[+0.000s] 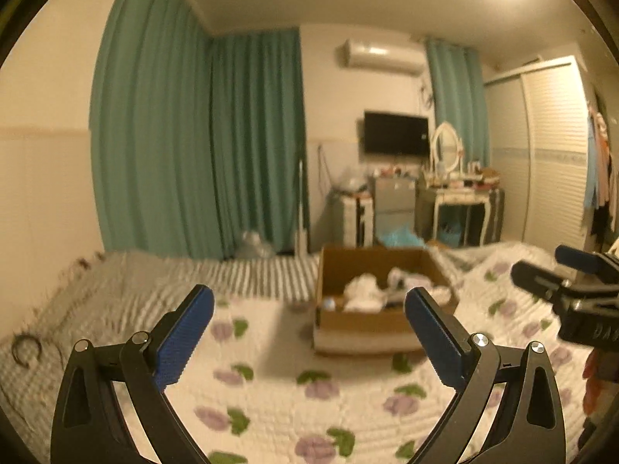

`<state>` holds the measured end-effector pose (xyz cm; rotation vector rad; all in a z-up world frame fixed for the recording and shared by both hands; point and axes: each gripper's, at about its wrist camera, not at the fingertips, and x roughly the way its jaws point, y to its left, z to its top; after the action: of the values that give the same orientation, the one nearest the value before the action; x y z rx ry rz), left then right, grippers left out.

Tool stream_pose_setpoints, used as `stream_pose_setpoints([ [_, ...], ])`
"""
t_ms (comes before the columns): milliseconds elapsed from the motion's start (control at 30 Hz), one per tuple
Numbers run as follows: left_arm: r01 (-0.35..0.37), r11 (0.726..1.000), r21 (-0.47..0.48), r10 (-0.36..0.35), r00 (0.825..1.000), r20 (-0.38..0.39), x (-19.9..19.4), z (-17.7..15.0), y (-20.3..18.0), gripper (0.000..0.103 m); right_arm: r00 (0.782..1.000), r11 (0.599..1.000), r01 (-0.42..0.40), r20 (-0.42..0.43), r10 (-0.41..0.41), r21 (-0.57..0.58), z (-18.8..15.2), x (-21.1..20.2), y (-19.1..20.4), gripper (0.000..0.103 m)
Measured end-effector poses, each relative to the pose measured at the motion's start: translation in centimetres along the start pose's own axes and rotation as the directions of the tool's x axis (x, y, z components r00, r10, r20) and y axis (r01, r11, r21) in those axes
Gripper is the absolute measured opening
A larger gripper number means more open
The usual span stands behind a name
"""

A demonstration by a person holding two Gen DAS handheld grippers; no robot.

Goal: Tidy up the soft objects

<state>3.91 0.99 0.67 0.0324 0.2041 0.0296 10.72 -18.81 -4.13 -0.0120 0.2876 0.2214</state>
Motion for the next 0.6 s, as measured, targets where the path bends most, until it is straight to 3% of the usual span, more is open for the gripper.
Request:
stream_pose_setpoints([
  [167,-0.01,1.0,-0.017,0.009,0.996,-0.086,1.7,-2.8,0.5,0.101,0.999,1.0,0.021,-0.037,-0.021,0.012,-1.2,2.0,-0.8,0.102],
  [600,0.006,0.999,-0.031,-0.009,0.994,-0.105,1.4,-3.0,1.2,0.101,0.998,1.0,0.027,-0.051,-0.027,0.015,-1.3,2.0,-0.8,0.102],
])
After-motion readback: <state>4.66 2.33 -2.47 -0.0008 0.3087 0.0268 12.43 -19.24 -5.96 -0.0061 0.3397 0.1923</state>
